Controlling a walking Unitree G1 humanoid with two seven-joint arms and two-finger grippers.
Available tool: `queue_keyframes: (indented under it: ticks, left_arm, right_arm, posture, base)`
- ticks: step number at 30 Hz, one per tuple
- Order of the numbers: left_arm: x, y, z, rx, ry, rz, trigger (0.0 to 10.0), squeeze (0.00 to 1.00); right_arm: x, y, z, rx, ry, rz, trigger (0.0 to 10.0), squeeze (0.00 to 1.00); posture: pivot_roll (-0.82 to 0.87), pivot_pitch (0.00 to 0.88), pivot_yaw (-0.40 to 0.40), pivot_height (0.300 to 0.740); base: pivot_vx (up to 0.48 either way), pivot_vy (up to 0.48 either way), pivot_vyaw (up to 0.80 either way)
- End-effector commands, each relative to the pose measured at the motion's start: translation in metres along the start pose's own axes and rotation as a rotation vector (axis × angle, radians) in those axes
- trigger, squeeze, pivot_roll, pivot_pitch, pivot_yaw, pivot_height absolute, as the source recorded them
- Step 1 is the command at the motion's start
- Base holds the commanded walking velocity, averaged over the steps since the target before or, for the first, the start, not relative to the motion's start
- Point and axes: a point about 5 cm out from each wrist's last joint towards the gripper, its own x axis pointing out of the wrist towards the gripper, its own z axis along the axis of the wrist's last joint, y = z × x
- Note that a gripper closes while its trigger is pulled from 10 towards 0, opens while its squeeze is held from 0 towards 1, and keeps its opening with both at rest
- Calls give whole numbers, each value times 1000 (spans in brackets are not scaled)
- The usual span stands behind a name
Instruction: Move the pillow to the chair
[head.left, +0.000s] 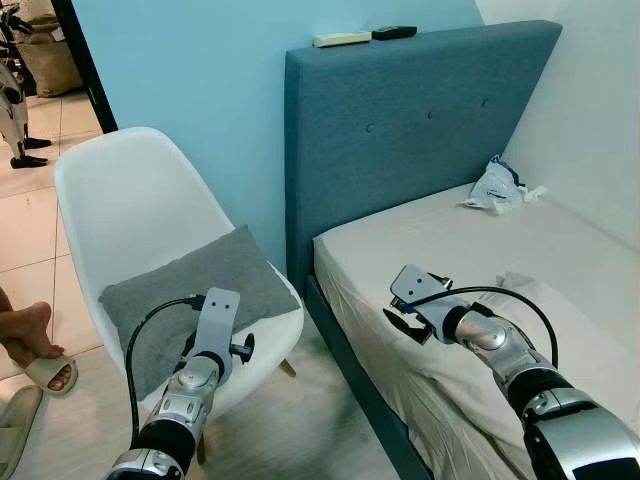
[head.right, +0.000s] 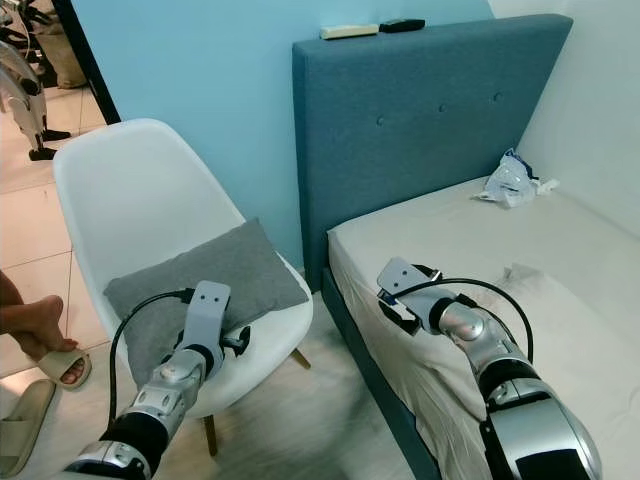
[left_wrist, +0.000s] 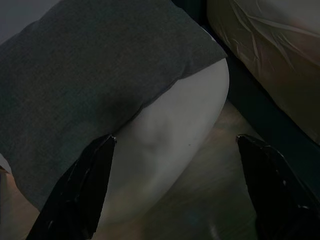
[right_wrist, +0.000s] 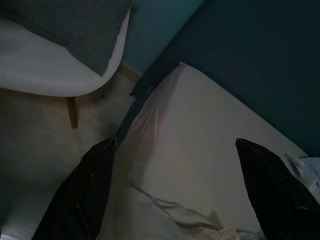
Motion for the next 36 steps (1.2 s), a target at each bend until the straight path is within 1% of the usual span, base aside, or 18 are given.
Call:
queue_keyframes:
  ticks: [1, 17, 36]
  left_arm:
    - [-1, 1, -3, -2, 6, 2, 10000, 0]
    - [-1, 4, -2, -3, 0, 8, 10000, 0]
    - [-1, 9, -1, 4, -4, 13, 10000, 0]
  right_arm:
    - [0, 0, 0, 12, 2, -4, 10000, 0]
    - [1, 0, 0, 13, 2, -4, 10000, 0]
    - [2, 0, 2, 16, -8, -10, 10000, 0]
  posture:
    - [-114, 94, -28, 740]
    - [-107, 81, -38, 740]
    - [-101, 88, -35, 740]
  base:
    - [0, 0, 0]
    - [0, 0, 0]
    - [0, 0, 0]
